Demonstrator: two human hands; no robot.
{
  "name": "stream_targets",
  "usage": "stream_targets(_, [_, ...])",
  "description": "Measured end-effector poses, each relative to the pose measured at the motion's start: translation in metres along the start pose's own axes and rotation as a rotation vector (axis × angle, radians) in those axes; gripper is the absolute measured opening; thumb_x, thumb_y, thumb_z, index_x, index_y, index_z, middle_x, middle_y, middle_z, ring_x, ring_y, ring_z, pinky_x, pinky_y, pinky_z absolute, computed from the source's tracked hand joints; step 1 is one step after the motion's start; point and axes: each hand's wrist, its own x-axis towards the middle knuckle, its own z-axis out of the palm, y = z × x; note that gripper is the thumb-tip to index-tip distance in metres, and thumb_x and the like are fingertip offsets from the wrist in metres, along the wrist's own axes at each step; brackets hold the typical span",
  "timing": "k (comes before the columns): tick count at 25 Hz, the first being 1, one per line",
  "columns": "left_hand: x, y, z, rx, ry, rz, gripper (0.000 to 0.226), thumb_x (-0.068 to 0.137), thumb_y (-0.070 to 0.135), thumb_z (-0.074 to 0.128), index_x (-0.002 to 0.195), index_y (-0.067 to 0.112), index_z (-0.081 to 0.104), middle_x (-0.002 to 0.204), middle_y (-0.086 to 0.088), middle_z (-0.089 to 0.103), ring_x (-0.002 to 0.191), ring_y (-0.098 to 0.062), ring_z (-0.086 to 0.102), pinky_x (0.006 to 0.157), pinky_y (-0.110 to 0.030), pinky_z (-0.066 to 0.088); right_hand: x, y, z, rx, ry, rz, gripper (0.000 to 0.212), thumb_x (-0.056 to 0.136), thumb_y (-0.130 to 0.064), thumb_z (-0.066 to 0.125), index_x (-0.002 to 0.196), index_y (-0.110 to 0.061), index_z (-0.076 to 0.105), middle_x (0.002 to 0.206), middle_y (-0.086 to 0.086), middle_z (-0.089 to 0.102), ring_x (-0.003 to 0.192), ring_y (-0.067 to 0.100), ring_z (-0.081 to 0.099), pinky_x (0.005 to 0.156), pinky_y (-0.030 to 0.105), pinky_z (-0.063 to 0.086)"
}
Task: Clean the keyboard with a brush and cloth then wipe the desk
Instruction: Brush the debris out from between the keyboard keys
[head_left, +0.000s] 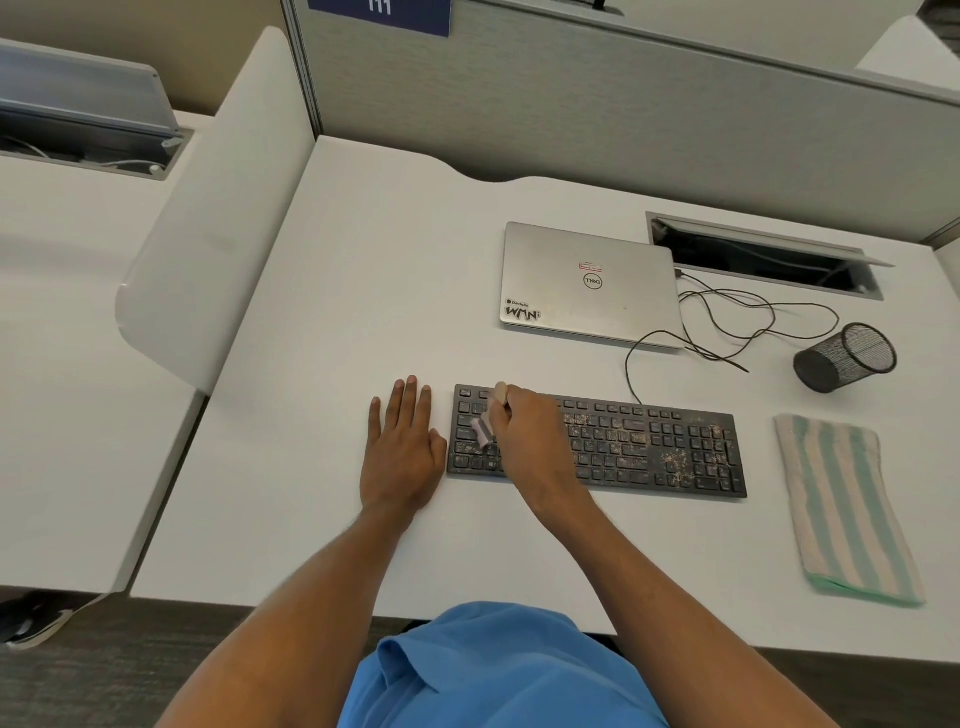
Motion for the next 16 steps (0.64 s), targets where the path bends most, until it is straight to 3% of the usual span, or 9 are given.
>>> stream_targets(2, [0.0,0.0,0.0,-0.006,0.0,0.0,0.067,0.101,0.031,0.03,0.164,0.011,0.03,0.175,-0.01,0.021,0.163,-0.024,0.014,0.132,-0.052,0.008,-0.001,0.003,-0.004,-0.008,-0.043,0.014,0.032,0.103,-0.015,0.046,0.073,-0.008,0.053,0.06,-0.002,0.057,0.054,-0.002,0.056,0.051,0.028,0.043])
stream_targets(5, [0.0,0.001,0.0,-0.005,-0.004,0.001,0.067,0.101,0.031,0.029,0.165,0.011,0.029,0.175,-0.009,0.019,0.163,-0.024,0.012,0.132,-0.051,0.008,-0.001,0.004,-0.005,-0.057,-0.072,-0.017,0.024,0.102,-0.021,0.048,0.08,-0.012,0.054,0.076,0.004,0.062,0.071,0.02,0.06,0.063,0.04,0.051])
stream_targets(7, [0.001,0.001,-0.001,-0.005,-0.003,-0.002,0.067,0.101,0.031,0.029,0.165,0.011,0.03,0.175,-0.009,0.019,0.163,-0.024,0.013,0.132,-0.051,0.008,-0.003,-0.002,-0.005,-0.069,-0.063,-0.084,0.022,0.102,-0.024,0.048,0.082,-0.019,0.054,0.081,0.0,0.062,0.079,0.02,0.059,0.066,0.037,0.049])
stream_targets(10, [0.001,0.001,0.0,0.004,-0.001,0.004,0.066,0.101,0.031,0.03,0.164,0.01,0.031,0.175,-0.01,0.02,0.163,-0.024,0.014,0.132,-0.052,0.009,-0.004,-0.016,-0.009,-0.121,-0.073,-0.196,0.017,0.102,-0.019,0.053,0.094,-0.012,0.067,0.082,-0.005,0.059,0.078,0.013,0.046,0.063,0.016,0.032])
stream_targets(13, [0.0,-0.001,0.001,0.005,-0.001,0.006,0.066,0.101,0.031,0.029,0.164,0.01,0.031,0.175,-0.01,0.02,0.163,-0.024,0.013,0.132,-0.052,0.009,-0.002,-0.019,-0.007,-0.163,-0.1,-0.231,0.019,0.101,-0.017,0.055,0.094,-0.005,0.069,0.074,-0.009,0.053,0.068,0.006,0.038,0.06,0.017,0.029])
stream_targets(16, [0.001,-0.001,0.001,0.006,-0.001,0.005,0.067,0.101,0.03,0.029,0.164,0.01,0.031,0.175,-0.01,0.02,0.163,-0.025,0.014,0.132,-0.052,0.01,-0.004,-0.013,-0.009,-0.288,-0.092,-0.242,0.015,0.1,-0.015,0.056,0.098,-0.012,0.07,0.088,0.001,0.065,0.085,0.015,0.051,0.072,0.025,0.038])
